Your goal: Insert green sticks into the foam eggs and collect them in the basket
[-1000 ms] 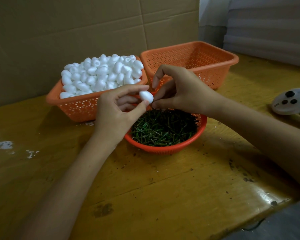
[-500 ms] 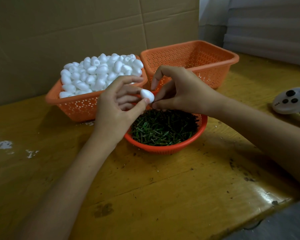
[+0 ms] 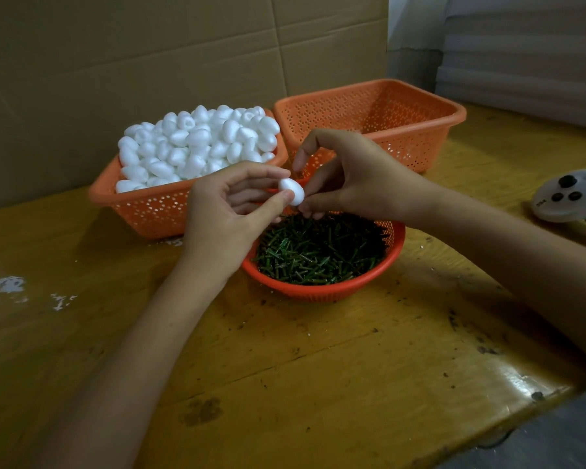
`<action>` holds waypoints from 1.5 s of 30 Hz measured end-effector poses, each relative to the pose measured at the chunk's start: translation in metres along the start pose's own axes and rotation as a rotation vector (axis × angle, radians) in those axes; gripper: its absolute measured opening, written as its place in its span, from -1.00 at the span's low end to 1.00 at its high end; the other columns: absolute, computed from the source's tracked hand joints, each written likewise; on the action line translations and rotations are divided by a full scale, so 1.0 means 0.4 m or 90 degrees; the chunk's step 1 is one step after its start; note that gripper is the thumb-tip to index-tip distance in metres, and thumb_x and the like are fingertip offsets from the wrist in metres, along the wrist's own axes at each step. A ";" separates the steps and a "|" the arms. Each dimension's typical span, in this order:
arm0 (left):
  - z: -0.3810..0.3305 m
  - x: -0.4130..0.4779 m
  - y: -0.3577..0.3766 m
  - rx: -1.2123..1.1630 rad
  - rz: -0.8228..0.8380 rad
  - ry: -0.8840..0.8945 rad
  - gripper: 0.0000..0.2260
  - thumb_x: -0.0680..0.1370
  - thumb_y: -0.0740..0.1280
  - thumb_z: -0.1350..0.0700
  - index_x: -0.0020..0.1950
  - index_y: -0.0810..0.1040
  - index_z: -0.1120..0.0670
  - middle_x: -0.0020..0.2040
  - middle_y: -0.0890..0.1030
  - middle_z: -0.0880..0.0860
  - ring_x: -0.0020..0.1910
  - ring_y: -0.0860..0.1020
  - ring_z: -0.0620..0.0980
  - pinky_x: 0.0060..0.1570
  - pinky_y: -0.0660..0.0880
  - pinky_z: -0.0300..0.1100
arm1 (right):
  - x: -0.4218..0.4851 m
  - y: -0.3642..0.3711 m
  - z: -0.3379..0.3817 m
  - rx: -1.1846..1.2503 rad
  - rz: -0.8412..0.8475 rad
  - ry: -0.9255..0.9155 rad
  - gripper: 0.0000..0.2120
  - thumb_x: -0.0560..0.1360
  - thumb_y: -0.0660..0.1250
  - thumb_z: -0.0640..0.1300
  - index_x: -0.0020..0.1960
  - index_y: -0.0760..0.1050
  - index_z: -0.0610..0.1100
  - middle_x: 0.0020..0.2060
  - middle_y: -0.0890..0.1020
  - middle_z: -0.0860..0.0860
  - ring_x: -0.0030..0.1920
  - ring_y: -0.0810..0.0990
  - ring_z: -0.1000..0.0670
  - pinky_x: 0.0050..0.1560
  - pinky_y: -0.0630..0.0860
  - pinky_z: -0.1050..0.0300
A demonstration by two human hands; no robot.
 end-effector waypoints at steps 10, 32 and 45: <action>-0.004 0.001 -0.001 0.005 0.010 0.002 -0.81 0.52 0.57 0.22 0.11 0.70 0.10 0.01 0.77 0.04 0.00 0.76 0.01 -0.07 0.69 -0.13 | 0.004 0.002 -0.013 0.040 0.013 0.034 -0.61 0.46 0.53 -0.41 0.24 0.50 -0.31 -0.18 0.75 -0.20 -0.14 0.77 -0.17 -0.01 0.72 -0.06; -0.009 -0.004 -0.012 -0.048 -0.048 -0.015 -0.83 0.54 0.53 0.31 0.12 0.67 0.20 0.02 0.76 0.07 -0.02 0.76 0.05 -0.11 0.70 -0.13 | 0.011 -0.008 -0.021 0.033 -0.005 0.016 -0.80 0.48 0.54 -0.29 0.06 0.64 -0.34 -0.20 0.75 -0.20 -0.18 0.77 -0.16 -0.06 0.73 -0.04; -0.019 -0.001 -0.008 -0.059 -0.043 -0.007 -0.89 0.57 0.51 0.28 0.05 0.68 0.11 -0.12 0.74 0.06 -0.16 0.73 -0.03 -0.17 0.63 -0.24 | 0.005 0.040 -0.009 0.000 0.120 0.014 -0.82 0.57 0.46 -0.16 0.05 0.67 -0.28 -0.17 0.77 -0.08 -0.17 0.77 -0.07 -0.13 0.69 0.14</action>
Point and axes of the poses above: each hand's wrist, its own x-axis towards the middle knuckle, its own y-axis out of the palm, z = x × y, the point moved 9 cm from there along x, towards the middle knuckle
